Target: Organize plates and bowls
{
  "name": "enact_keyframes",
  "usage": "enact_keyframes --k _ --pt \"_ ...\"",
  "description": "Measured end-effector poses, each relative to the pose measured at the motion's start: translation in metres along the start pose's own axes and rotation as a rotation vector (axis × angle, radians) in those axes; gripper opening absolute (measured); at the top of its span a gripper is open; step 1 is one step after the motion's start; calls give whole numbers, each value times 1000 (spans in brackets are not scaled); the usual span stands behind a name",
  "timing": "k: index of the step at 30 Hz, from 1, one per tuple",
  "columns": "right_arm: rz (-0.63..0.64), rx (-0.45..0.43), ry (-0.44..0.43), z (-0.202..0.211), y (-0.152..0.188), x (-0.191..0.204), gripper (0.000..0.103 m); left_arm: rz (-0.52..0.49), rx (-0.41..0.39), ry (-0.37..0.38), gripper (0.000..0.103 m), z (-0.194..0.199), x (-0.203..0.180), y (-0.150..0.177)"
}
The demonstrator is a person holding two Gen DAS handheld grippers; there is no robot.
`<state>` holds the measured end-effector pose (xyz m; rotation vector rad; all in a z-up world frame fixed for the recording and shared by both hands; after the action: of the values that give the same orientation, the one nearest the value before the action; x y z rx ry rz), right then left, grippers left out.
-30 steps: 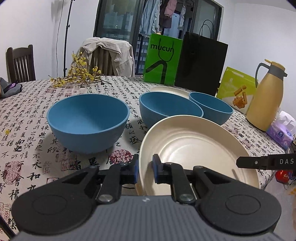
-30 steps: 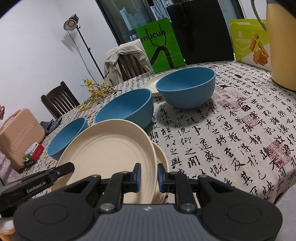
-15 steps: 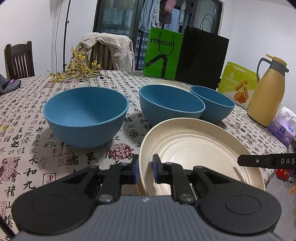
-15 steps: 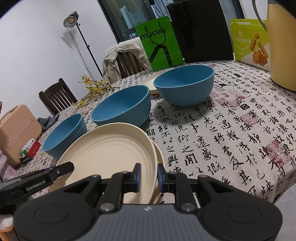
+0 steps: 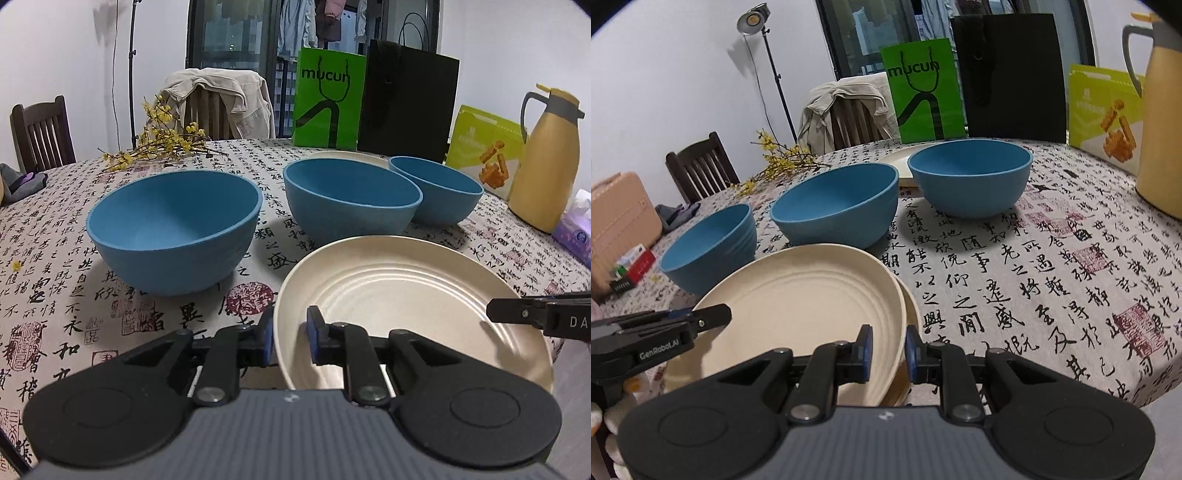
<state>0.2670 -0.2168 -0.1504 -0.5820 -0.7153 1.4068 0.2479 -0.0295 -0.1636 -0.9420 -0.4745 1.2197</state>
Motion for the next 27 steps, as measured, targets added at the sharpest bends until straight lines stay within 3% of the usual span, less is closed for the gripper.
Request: enact_keyframes --k 11,19,27 --pt "193 -66 124 -1 4 15 19 -92 -16 -48 20 -4 -8 1" --pt "248 -92 138 3 6 19 20 -159 -28 -79 22 -7 -13 2" --pt "344 -142 215 8 6 23 21 -205 1 -77 23 -13 -20 7"
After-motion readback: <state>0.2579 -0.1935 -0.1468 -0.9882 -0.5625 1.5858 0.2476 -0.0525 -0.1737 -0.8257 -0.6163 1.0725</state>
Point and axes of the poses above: each gripper's, at about its wrist camera, not at the fingertips, and z roughly against the way its jaws point, x to its left, y to its underside, the point moved 8 cm from there along -z, roughly the way its jaws point, and after that the axes turned 11 degrees about y, right-handed, at the moved point
